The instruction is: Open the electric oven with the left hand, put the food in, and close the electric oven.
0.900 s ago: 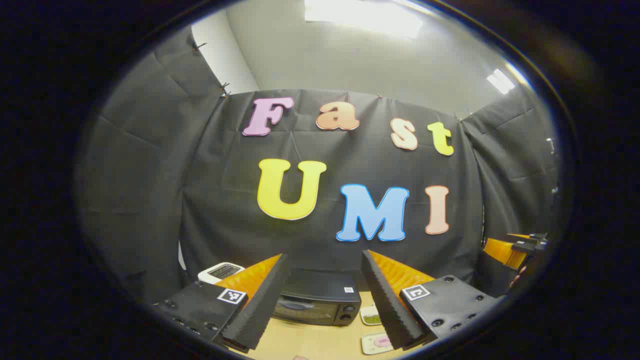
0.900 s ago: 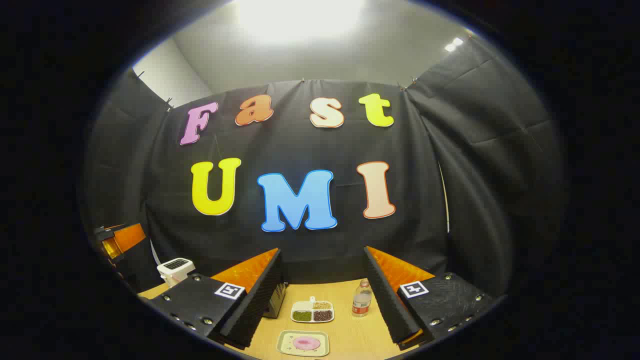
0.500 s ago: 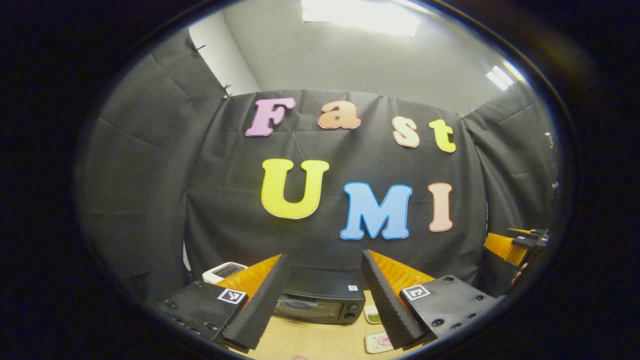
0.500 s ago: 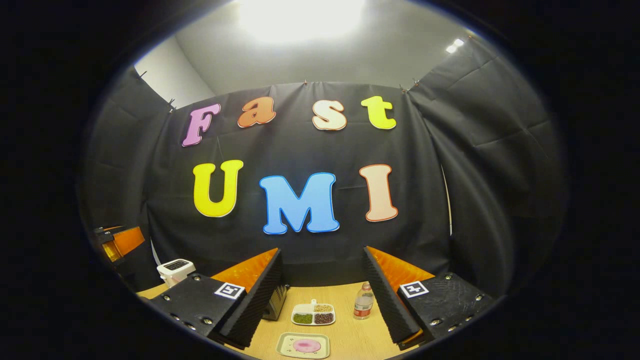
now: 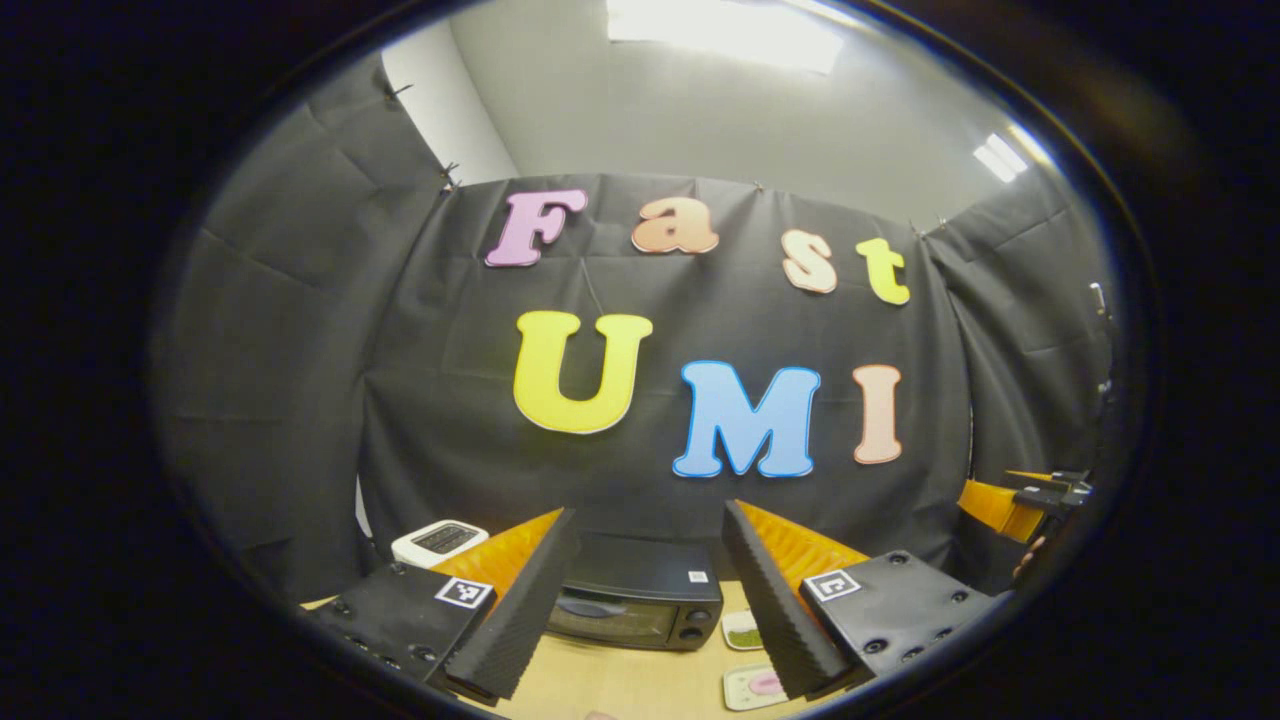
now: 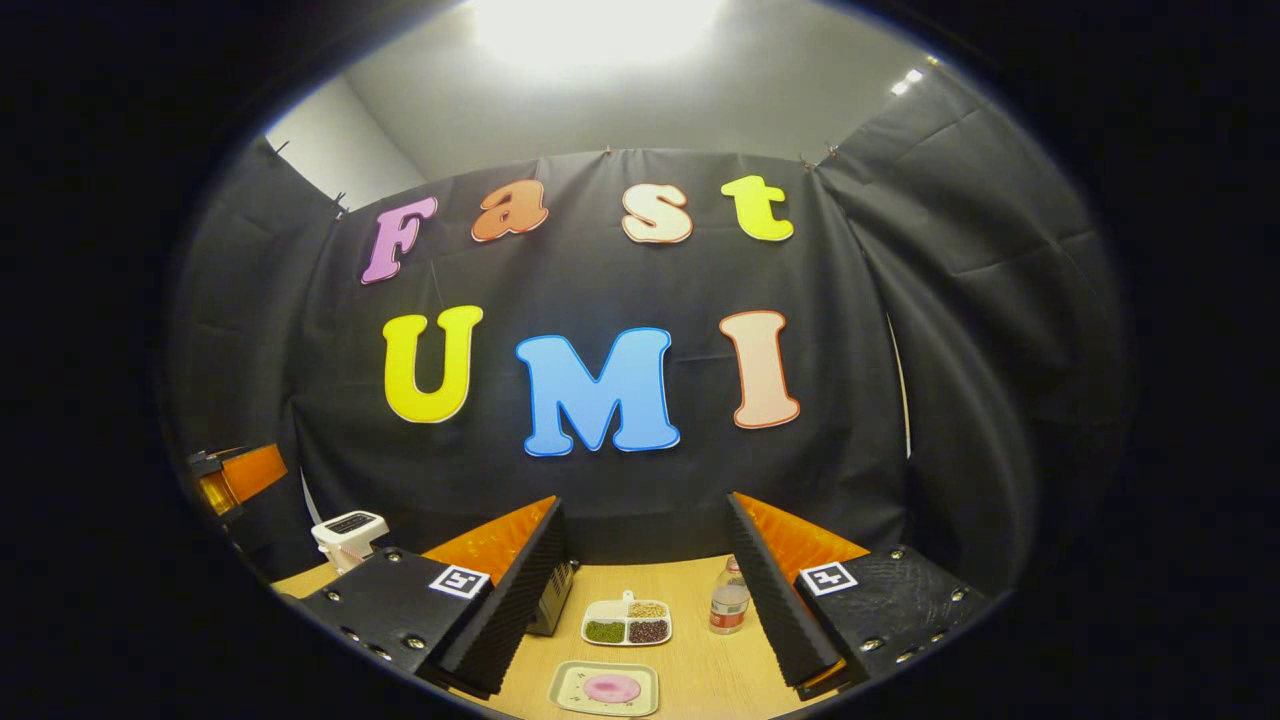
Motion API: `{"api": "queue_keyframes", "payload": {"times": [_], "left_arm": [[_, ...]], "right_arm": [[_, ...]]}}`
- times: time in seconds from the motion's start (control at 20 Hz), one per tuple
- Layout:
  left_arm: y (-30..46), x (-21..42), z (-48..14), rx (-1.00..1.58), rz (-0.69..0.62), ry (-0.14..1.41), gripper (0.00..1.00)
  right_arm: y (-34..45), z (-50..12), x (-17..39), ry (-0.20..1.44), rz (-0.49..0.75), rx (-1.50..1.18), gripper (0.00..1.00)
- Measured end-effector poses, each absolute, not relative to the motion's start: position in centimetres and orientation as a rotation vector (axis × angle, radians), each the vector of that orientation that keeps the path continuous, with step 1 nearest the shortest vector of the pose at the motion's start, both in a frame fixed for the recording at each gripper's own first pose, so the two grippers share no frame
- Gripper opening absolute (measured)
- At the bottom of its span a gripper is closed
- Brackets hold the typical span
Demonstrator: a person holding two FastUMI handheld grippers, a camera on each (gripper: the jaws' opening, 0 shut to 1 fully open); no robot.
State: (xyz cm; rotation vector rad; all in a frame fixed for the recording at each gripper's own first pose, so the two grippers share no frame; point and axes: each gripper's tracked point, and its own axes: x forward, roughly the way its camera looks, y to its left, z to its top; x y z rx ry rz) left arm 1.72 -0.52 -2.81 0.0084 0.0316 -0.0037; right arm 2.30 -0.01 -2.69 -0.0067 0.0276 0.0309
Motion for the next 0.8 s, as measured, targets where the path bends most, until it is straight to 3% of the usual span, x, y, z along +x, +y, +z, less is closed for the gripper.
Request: {"api": "queue_keyframes", "payload": {"times": [0.45, 0.8], "left_arm": [[5.2, 11.7, -16.6, -0.004, -0.013, 0.290, 1.00], [5.3, 19.8, -26.4, 0.046, -0.088, 0.443, 0.98]], "right_arm": [[-0.8, -7.6, 2.8, 0.132, -0.024, -0.069, 0.97], [-1.3, -10.4, 2.6, 0.208, -0.095, -0.083, 0.97]]}}
